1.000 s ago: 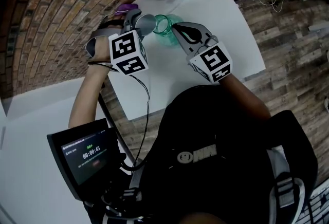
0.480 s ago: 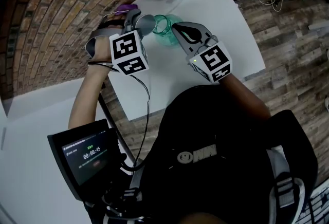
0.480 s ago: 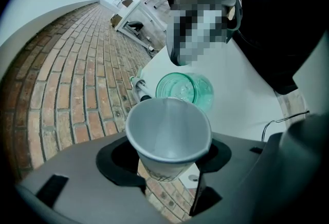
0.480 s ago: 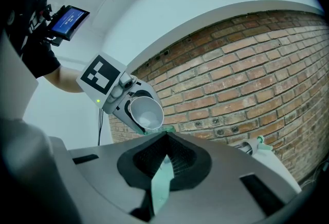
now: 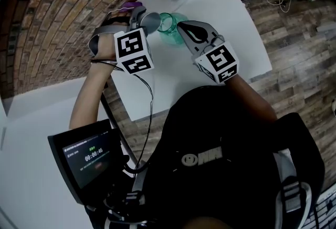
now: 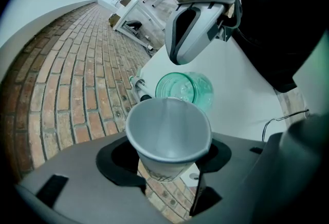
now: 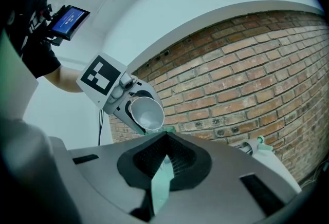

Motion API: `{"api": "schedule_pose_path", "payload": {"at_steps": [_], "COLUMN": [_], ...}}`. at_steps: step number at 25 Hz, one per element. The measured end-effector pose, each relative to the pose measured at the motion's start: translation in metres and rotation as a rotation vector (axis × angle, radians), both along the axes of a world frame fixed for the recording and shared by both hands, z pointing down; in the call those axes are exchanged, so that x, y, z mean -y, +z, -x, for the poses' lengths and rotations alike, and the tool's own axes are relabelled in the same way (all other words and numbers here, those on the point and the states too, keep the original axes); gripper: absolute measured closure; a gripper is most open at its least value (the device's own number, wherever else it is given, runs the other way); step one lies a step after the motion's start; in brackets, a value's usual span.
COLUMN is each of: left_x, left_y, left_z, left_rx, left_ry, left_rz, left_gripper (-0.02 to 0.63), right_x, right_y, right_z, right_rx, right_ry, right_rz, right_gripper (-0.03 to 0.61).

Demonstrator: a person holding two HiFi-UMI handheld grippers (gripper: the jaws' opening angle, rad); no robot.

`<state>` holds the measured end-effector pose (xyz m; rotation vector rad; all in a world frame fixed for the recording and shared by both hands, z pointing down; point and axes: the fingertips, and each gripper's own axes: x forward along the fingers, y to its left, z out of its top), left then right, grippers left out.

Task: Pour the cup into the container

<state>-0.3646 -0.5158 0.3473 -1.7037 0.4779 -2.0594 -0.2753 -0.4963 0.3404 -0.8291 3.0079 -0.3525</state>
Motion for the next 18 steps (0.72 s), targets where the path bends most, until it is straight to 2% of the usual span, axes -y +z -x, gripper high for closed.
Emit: {"api": "schedule_pose_path", "payload": {"at_steps": [18], "left_x": [-0.0004], "left_y": [0.0], "left_z": [-0.0002], "left_rx": [0.007], "left_ry": [-0.002], "left_rz": [0.003], "left_gripper": [0.327], "right_x": [-0.0017], "right_y": [-0.0004], "right_z": [0.0018], "right_rx": [-0.001], "right_ry": [-0.009], "right_rz": [0.0], "right_gripper": [0.583]}}
